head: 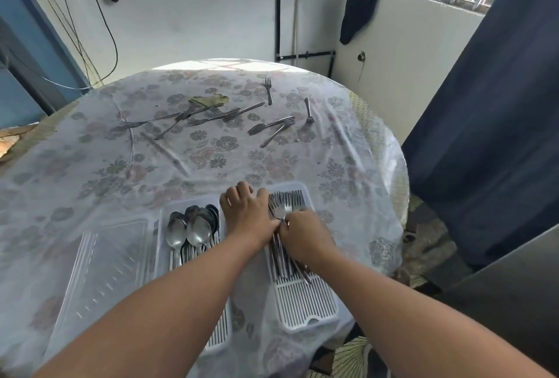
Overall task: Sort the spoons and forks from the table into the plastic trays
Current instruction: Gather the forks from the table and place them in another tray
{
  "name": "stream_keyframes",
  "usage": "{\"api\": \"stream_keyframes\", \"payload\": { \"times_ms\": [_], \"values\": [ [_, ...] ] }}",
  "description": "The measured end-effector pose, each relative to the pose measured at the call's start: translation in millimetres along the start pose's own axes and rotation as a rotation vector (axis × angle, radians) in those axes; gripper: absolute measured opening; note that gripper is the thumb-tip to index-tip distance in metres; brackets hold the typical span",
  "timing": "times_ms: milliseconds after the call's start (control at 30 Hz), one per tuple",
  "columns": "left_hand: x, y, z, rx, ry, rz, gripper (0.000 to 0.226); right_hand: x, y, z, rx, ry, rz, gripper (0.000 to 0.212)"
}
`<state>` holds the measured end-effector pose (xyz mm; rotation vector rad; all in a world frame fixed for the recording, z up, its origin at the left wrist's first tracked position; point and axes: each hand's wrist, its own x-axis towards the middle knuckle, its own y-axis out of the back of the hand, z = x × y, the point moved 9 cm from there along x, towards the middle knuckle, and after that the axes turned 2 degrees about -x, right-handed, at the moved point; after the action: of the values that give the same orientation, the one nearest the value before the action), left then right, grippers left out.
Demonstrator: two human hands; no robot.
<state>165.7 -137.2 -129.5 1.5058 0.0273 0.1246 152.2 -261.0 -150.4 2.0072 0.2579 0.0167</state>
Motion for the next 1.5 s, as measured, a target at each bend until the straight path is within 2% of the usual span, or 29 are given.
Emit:
{"api": "stream_keyframes", "payload": {
  "times_ms": [67, 167, 300, 367, 467, 567, 633, 700, 767, 867, 967, 1033, 1133, 1233, 1333, 1400, 1500],
  "values": [
    [-2.5, 11.2, -1.3, 0.0, -0.051, 0.056, 0.049, -0.4, 8.2, -4.8, -0.044, 0.065, 0.043, 0.02],
    [-11.0, 17.1, 0.2, -0.027, -0.163, 0.068, 0.034, -0.3, 10.9, -14.1, -0.178, 0.205, 0.039, 0.03],
    [-24.6, 1.4, 10.0, 0.072, -0.271, -0.155, 0.041, -0.1, 7.9, -19.1, -0.503, 0.297, 0.076, 0.028],
    [-27.5, -5.6, 9.5, 0.128, -0.246, -0.257, 0.048, 1.9, 6.5, -12.0, -0.54, 0.24, 0.068, 0.034],
    [-25.1, -10.9, 9.8, 0.231, -0.213, -0.337, 0.075, 5.6, 8.9, -2.8, -0.567, 0.161, 0.042, 0.048],
    [-20.7, -8.7, 10.4, 0.26, -0.181, -0.346, 0.098, 6.6, 6.7, -3.5, -0.54, 0.163, 0.012, 0.059],
    [-20.8, -9.7, 13.0, 0.231, -0.204, -0.335, 0.102, 5.7, 1.7, -4.0, -0.505, 0.193, 0.0, 0.071],
    [-20.4, -12.7, 15.4, 0.187, -0.236, -0.328, 0.1, 4.5, -2.7, -3.6, -0.495, 0.236, -0.019, 0.075],
    [-17.8, -13.5, 18.3, 0.159, -0.265, -0.332, 0.094, 5.0, -3.0, -1.1, -0.481, 0.249, -0.041, 0.067],
    [-9.3, -8.8, 21.5, 0.196, -0.282, -0.331, 0.072, 7.3, -2.1, -0.5, -0.456, 0.223, -0.085, 0.066],
    [-2.4, -4.9, 21.6, 0.269, -0.277, -0.316, 0.043, 11.1, 0.4, -2.4, -0.389, 0.197, -0.07, 0.047],
    [2.7, -1.7, 17.7, 0.201, -0.227, -0.293, 0.034, 14.9, 7.5, -4.9, -0.289, 0.166, -0.048, 0.043],
    [13.3, 18.7, 12.0, -0.011, -0.141, -0.155, 0.032, 26.6, 20.9, -7.2, -0.121, 0.115, -0.005, 0.043],
    [24.9, 29.7, 3.6, -0.266, 0.002, -0.12, 0.029, 42.0, 33.0, -0.5, 0.199, 0.008, 0.04, 0.045],
    [38.5, 36.3, -2.3, -0.541, 0.122, -0.042, 0.024, 54.1, 44.9, 9.8, 0.488, -0.095, 0.121, 0.036],
    [45.9, 34.3, 2.3, -0.704, 0.148, -0.032, 0.02, 62.7, 49.1, 16.0, 0.55, -0.111, 0.131, 0.031],
    [59.3, 32.2, 14.7, -0.762, 0.192, -0.021, 0.015, 80.7, 55.7, 32.0, 0.593, -0.085, 0.129, 0.027]
  ]
}}
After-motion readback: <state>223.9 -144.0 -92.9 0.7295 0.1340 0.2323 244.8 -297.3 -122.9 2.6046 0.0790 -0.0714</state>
